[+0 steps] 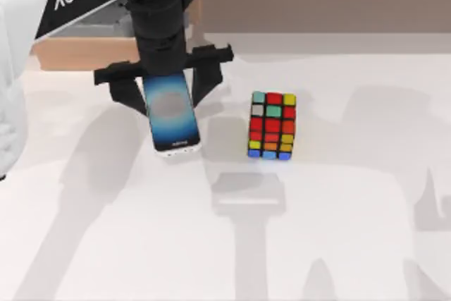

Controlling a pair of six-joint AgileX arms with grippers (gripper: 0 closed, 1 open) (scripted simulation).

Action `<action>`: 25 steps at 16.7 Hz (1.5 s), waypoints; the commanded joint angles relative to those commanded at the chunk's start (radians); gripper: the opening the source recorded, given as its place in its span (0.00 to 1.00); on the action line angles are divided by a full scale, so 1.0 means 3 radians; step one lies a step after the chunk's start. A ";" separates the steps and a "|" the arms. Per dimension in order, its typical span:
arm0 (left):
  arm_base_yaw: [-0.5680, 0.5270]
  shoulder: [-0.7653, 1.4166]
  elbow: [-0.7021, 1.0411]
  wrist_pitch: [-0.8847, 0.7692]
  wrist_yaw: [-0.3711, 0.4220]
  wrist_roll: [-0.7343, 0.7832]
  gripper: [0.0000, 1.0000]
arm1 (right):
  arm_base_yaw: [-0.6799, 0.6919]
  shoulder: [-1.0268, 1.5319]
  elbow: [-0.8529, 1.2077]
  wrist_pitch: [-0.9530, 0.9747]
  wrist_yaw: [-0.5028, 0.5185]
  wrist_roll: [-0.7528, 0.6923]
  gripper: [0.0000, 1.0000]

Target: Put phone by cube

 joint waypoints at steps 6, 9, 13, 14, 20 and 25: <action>-0.0038 -0.0041 -0.0153 0.0229 0.0004 0.0088 0.00 | 0.0000 0.0000 0.0000 0.0000 0.0000 0.0000 1.00; -0.0033 -0.0008 -0.0204 0.0377 -0.0003 0.0321 0.00 | 0.0000 0.0000 0.0000 0.0000 0.0000 0.0000 1.00; -0.0004 0.0114 -0.0264 0.0526 -0.0016 0.0663 0.00 | 0.0000 0.0000 0.0000 0.0000 0.0000 0.0000 1.00; 0.0003 0.0151 -0.0283 0.0543 -0.0019 0.0721 0.00 | 0.0000 0.0000 0.0000 0.0000 0.0000 0.0000 1.00; 0.0010 0.0215 -0.0332 0.0555 -0.0021 0.0774 0.00 | 0.0000 0.0000 0.0000 0.0000 0.0000 0.0000 1.00; 0.0010 0.0215 -0.0332 0.0555 -0.0021 0.0774 0.38 | 0.0000 0.0000 0.0000 0.0000 0.0000 0.0000 1.00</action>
